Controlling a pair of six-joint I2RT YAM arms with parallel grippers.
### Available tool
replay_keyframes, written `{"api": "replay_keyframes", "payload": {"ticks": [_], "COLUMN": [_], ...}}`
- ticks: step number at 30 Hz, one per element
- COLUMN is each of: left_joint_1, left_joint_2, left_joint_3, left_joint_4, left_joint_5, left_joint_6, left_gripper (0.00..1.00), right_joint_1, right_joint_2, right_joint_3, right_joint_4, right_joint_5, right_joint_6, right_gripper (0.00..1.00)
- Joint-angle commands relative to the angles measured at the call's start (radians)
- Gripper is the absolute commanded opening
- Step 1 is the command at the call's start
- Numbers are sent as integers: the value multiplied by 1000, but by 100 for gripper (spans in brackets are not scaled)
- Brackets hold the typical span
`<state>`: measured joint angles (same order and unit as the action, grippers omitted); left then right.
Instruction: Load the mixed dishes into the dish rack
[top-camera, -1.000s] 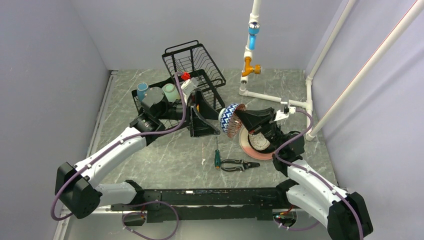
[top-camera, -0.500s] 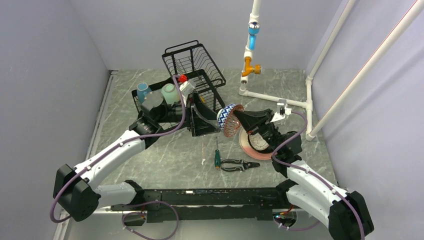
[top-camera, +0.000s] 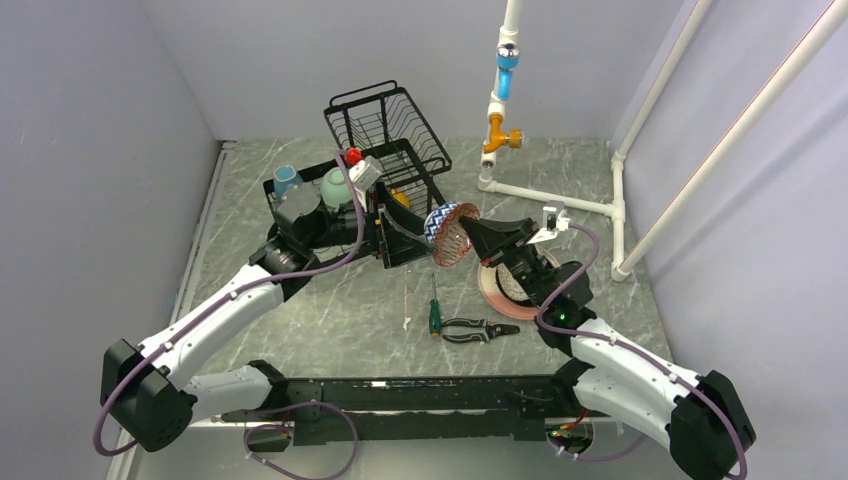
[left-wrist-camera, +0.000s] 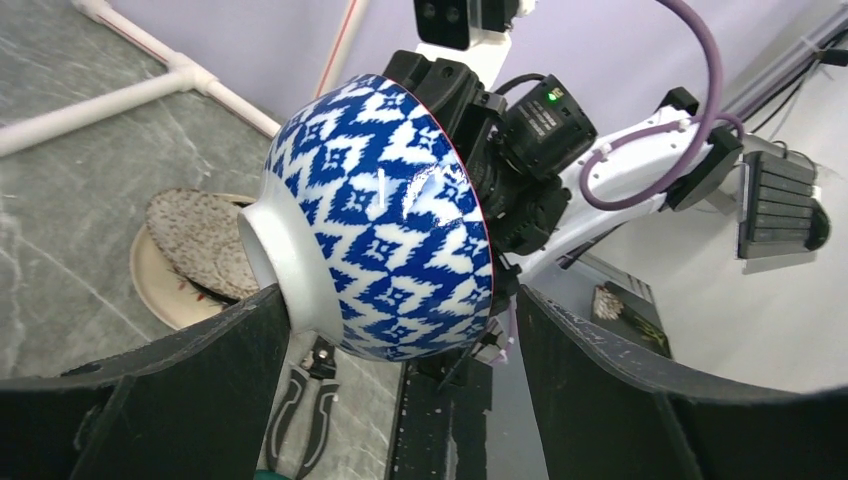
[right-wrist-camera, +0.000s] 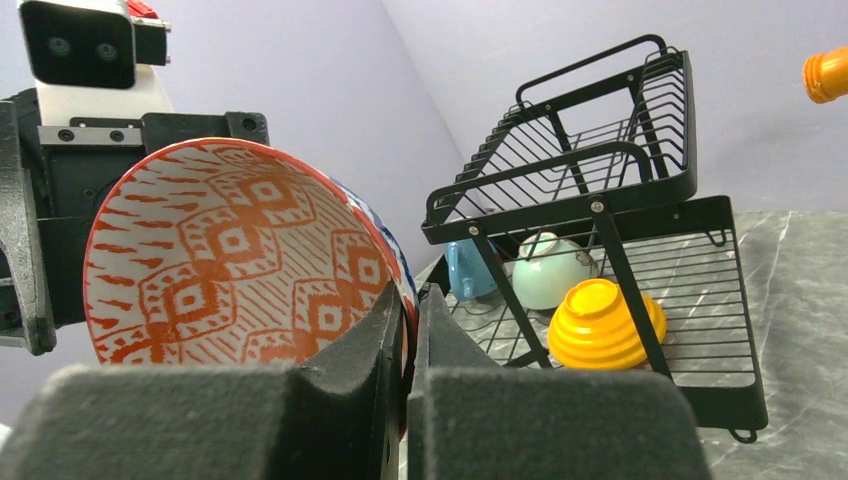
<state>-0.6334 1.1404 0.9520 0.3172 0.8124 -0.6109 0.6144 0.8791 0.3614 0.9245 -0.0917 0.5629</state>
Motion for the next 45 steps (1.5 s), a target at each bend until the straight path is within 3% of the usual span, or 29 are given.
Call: {"api": "replay_keyframes", "payload": {"ticks": [1,15,17,21,25,29,32,34,38,45], "left_joint_1": [-22,-12,-8,2,11,12,13,13,14,13], "left_joint_2": [-52,-25,-20,-13,-27,-49,-63,-72,-114,-210], "left_joint_3": [21,2,1,0,0,7,21,33,11,4], "left_joint_4": [72,191,211,226,210,154,62,7,-11,-130], "left_joint_5": [27,100,111,132,132,109,70,31,-48,-259], "left_joint_6": [42,-48,-56,-53,-15,48,115,156,194,344], "left_gripper": [84,80,71,45,8,0,0,0,0,0], "right_joint_1": [41,54,56,61,61,61,61,61,61,61], "right_joint_2": [46,62,67,76,80,67,56,49,28,-7], "right_joint_3": [34,40,48,49,69,90,107,114,117,133], "right_joint_4": [-108,-111,-118,-110,-147,-205,-243,-266,-288,-322], "right_joint_5": [91,142,138,133,126,154,148,149,162,135], "right_joint_6": [-93,-101,-101,-103,-105,-97,-98,-101,-97,-85], "right_gripper": [0,0,0,0,0,2,20,40,68,91]}}
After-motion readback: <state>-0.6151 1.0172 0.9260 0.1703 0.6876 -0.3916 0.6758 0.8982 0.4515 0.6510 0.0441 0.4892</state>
